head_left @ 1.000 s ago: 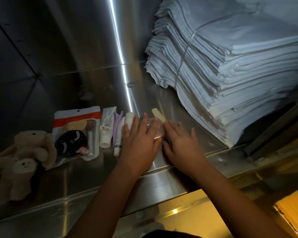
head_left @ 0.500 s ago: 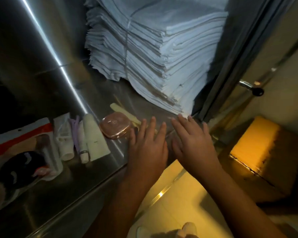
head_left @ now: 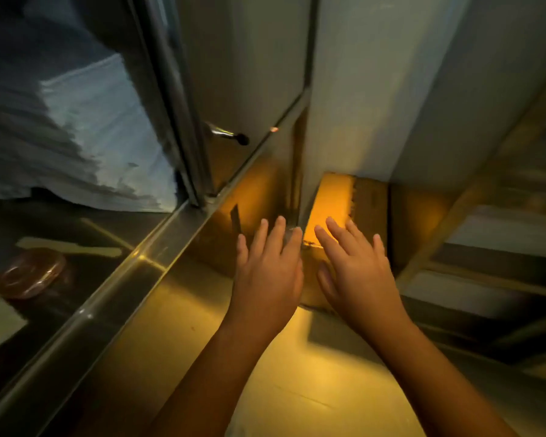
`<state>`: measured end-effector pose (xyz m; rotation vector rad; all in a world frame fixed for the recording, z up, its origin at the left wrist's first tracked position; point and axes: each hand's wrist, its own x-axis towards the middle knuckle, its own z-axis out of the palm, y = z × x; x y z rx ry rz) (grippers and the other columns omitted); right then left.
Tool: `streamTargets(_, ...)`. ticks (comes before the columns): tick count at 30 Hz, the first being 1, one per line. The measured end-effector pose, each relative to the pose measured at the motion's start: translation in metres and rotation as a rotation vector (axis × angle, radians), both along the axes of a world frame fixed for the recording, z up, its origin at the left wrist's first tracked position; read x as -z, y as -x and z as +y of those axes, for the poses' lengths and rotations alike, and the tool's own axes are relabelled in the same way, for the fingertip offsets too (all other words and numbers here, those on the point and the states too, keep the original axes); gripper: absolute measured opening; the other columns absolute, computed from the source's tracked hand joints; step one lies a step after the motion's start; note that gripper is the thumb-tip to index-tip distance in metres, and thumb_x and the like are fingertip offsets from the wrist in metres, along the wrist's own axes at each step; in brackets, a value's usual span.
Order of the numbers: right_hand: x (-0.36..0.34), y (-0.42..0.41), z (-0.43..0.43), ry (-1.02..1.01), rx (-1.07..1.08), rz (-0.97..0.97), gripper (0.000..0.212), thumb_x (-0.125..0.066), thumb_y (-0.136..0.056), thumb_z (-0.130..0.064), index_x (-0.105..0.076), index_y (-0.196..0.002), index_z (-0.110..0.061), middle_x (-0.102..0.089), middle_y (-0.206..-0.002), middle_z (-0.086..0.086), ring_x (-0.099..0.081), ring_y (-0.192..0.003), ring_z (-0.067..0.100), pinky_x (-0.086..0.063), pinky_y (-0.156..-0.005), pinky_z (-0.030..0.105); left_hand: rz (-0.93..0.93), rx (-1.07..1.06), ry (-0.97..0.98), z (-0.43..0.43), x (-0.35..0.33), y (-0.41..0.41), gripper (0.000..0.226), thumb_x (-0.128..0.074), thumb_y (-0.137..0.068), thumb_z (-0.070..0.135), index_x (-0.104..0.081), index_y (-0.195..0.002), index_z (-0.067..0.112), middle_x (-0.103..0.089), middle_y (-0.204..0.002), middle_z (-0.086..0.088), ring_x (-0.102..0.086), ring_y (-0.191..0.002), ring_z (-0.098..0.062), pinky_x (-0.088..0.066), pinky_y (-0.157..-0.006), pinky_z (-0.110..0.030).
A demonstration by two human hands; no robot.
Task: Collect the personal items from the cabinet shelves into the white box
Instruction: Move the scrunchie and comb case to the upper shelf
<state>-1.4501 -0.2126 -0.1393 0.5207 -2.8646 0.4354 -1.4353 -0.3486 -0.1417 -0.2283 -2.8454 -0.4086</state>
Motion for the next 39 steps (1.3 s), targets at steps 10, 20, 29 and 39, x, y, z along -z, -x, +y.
streamTargets(10,0.006,-0.081,0.164,0.072,0.408,0.022,0.053,-0.059,-0.086,-0.021,-0.042,-0.136,-0.017,-0.038,-0.145,0.009,-0.029,-0.136,0.031,-0.018,-0.107,0.055,-0.015,0.409,0.070,0.169,0.001,-0.030,0.052,-0.046,-0.094,0.025,-0.030,-0.143,0.018,-0.026,-0.151,-0.009,-0.016,-0.140,-0.028,-0.011,-0.110,-0.051)
streamTargets(20,0.002,-0.181,0.301,0.013,0.806,0.011,0.051,-0.056,-0.088,-0.022,-0.042,-0.137,-0.016,-0.037,-0.146,0.009,-0.028,-0.136,0.031,-0.016,-0.107,0.058,-0.045,0.808,0.060,0.334,0.009,-0.080,0.054,-0.035,-0.097,0.032,-0.014,-0.146,0.024,-0.011,-0.155,-0.001,-0.002,-0.142,-0.020,-0.002,-0.112,-0.046)
streamTargets(29,0.012,-0.239,0.395,0.042,1.168,0.014,0.049,-0.063,-0.084,-0.019,-0.050,-0.131,-0.013,-0.046,-0.139,0.010,-0.037,-0.132,0.033,-0.021,-0.104,0.059,-0.128,1.122,0.048,0.454,0.020,-0.104,0.052,-0.040,-0.096,0.026,-0.022,-0.145,0.021,-0.018,-0.154,-0.002,-0.006,-0.142,-0.021,-0.004,-0.112,-0.047)
streamTargets(39,0.005,-0.235,0.519,0.039,1.492,0.017,0.055,-0.052,-0.091,-0.025,-0.031,-0.142,-0.021,-0.032,-0.149,0.003,-0.021,-0.140,0.025,-0.010,-0.110,0.053,-0.088,1.381,0.075,0.628,0.016,-0.072,0.052,-0.037,-0.096,0.029,-0.021,-0.145,0.023,-0.014,-0.155,0.001,-0.007,-0.142,-0.018,-0.007,-0.112,-0.045)
